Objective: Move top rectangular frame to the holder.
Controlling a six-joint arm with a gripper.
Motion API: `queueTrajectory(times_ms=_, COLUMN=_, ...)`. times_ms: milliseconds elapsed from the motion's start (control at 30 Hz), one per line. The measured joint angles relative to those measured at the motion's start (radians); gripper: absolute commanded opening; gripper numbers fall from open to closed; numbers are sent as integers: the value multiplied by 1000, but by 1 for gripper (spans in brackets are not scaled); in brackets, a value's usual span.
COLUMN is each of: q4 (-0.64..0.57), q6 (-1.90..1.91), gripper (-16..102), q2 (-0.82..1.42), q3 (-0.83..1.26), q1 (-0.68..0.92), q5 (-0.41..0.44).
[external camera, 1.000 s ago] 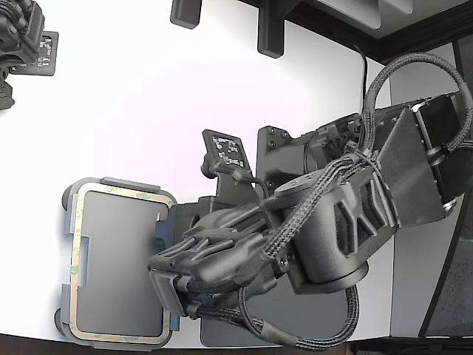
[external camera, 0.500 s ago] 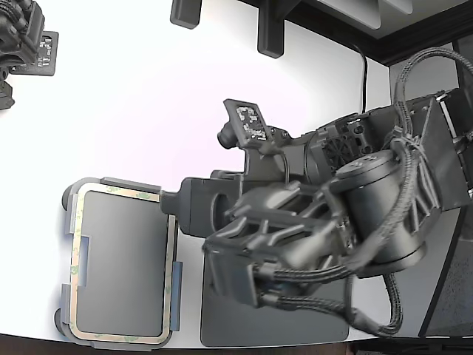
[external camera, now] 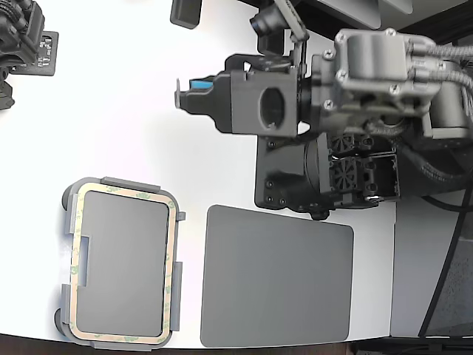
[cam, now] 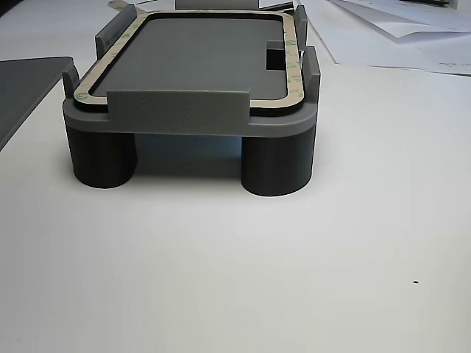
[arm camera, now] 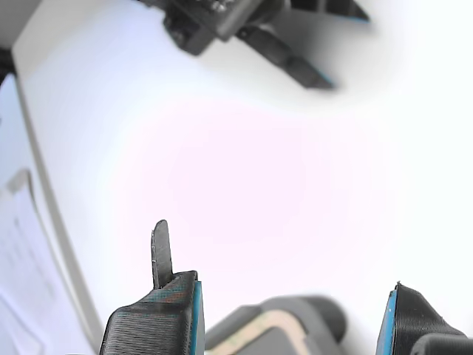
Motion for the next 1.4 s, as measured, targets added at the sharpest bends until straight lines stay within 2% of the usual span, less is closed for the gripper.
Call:
queueTrajectory(times_ms=167, q4=-54, q6=-356, gripper=100, q2=176, q3=173, q1=-209, q5=-195)
queueTrajectory(times_ms=267, q4=-29, q6=-529, gripper=100, q2=285, q3=264, q1=-290, q5=-239)
queueTrajectory(times_ms=400, q4=-46, q6=-689, gripper=100, q2=436, q3=383, q1=-316, q5=-202)
queueTrajectory(times_ms=533, q4=-104, q6=-767, gripper=100, q2=566, q3=529, q1=-305, q5=-218)
queueTrajectory(times_ms=767, q4=-78, q6=-825, gripper=100, q2=663, q3=673, q1=-172, q5=-179)
queueTrajectory(times_ms=867, q4=-78, q6=-828, gripper=100, q2=709, q3=735, q1=-100, q5=-130)
queueTrajectory(times_ms=967, q4=-78, q6=-810, gripper=100, q2=730, q3=755, q1=-43, q5=-72)
queueTrajectory(times_ms=1400, q4=-89, q6=-788, gripper=100, q2=620, q3=735, q1=-14, q5=-17)
